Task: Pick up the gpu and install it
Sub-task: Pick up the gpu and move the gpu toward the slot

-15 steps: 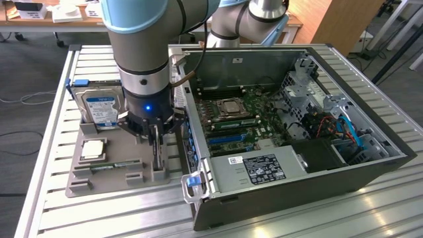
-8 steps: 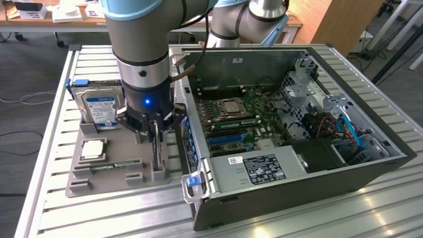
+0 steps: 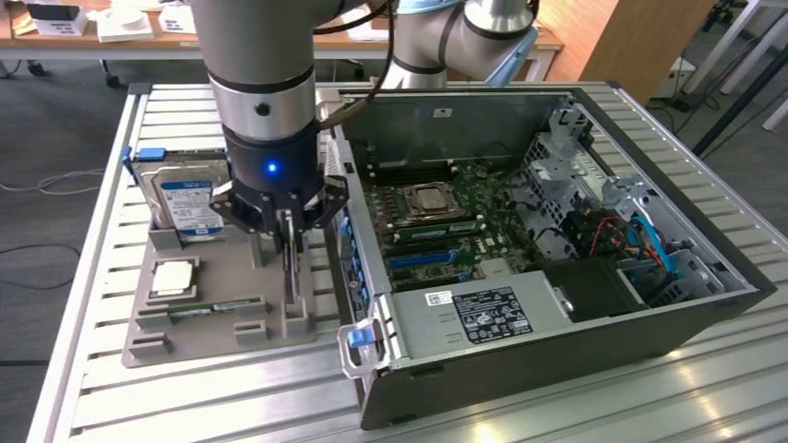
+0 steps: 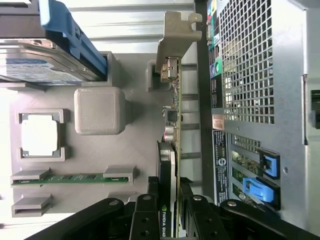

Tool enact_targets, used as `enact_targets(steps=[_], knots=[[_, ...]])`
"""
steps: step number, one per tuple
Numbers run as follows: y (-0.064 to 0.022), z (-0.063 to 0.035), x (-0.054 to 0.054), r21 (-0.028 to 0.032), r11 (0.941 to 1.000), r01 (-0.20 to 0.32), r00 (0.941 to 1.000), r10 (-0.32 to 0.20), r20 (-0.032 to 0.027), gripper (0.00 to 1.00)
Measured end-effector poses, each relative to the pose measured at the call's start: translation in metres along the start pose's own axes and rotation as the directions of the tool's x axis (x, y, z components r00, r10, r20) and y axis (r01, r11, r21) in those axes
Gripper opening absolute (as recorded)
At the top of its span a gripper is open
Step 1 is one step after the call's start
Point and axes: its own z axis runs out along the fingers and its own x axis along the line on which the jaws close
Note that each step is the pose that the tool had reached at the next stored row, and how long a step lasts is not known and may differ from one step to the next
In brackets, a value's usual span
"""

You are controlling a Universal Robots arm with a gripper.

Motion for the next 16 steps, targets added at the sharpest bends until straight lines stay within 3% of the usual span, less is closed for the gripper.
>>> enact_targets(steps=[6, 7, 16], knots=[[0.0005, -0.0220, -0.001, 0.0009, 1.0000, 0.000, 1.0000, 0.000, 0.0001, 0.27], [0.0009, -0.0379, -0.001, 0.0011, 1.0000, 0.000, 1.0000, 0.000, 0.0001, 0.27], [0.0019, -0.0790, -0.003, 0.0011, 1.0000, 0.000, 1.0000, 0.000, 0.0001, 0.27]])
